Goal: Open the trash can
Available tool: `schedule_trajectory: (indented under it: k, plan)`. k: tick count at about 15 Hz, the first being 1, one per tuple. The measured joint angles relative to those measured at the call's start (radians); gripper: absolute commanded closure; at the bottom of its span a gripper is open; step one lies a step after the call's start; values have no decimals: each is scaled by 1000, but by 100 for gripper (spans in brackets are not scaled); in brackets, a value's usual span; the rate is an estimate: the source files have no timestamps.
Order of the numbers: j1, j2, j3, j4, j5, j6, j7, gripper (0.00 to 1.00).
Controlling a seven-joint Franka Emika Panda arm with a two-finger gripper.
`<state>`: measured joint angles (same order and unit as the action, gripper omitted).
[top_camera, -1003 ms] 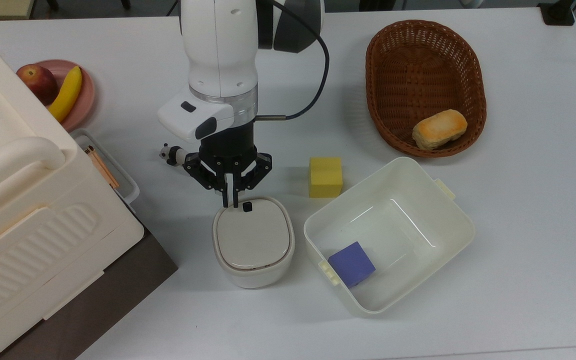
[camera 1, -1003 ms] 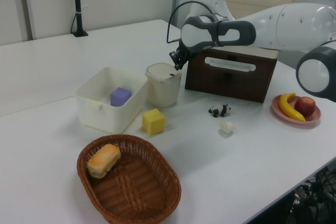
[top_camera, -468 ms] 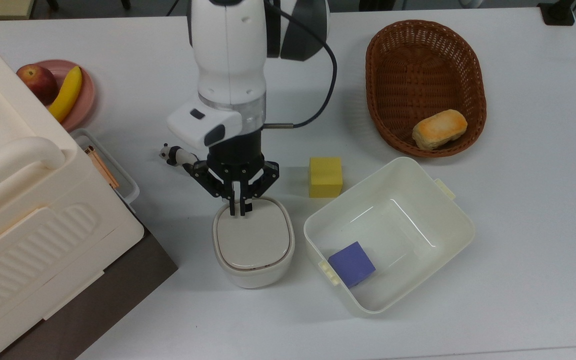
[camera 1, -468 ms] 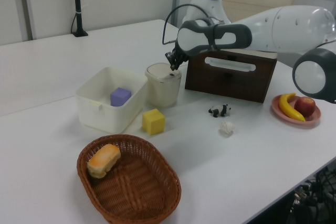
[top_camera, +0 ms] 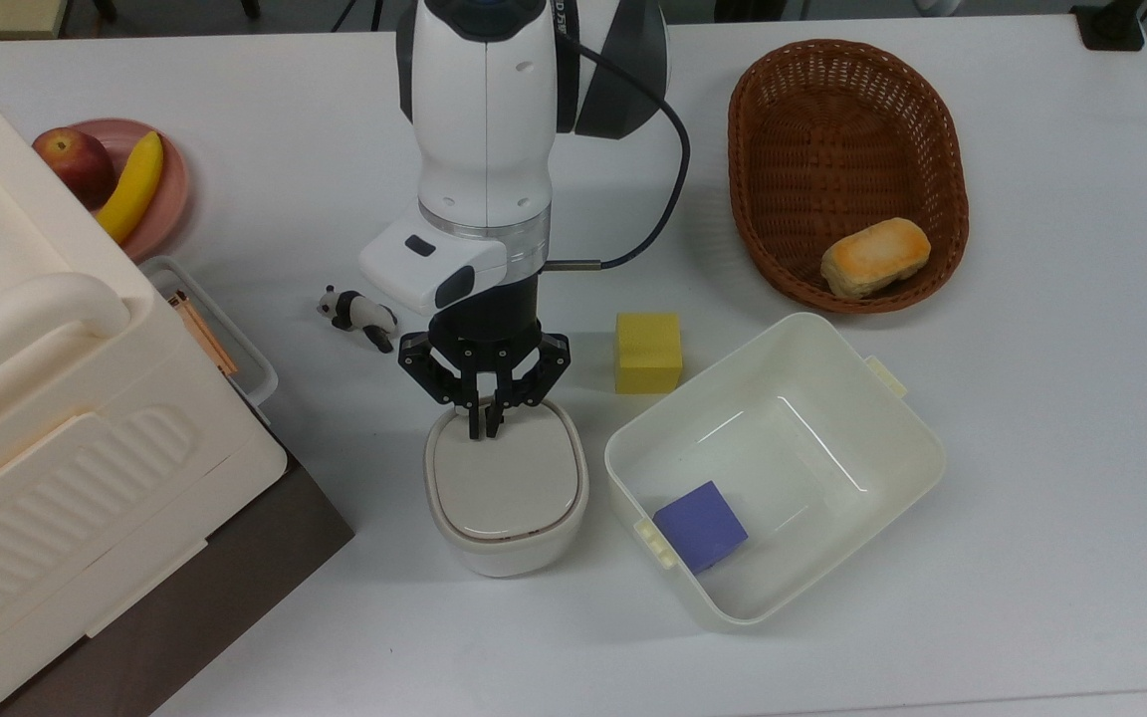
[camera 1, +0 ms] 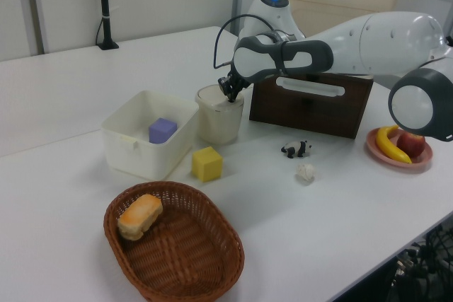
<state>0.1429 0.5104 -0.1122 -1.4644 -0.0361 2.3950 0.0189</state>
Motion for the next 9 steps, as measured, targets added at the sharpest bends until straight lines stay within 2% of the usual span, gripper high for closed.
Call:
schedule_trajectory:
  k: [2, 4, 5, 7, 8, 9]
  plan:
    - [-2, -24, -1, 15, 0, -4, 5, 86]
    - [-11, -68, -2, 21, 0, -92, 5, 82]
    - [-17, -96, -2, 22, 0, -154, 0, 78]
    - [-25, -167, -2, 22, 0, -340, -42, 61]
    - [-26, -195, -2, 22, 0, -424, -61, 34]
    - [-28, -226, -3, 22, 1, -521, -78, 0]
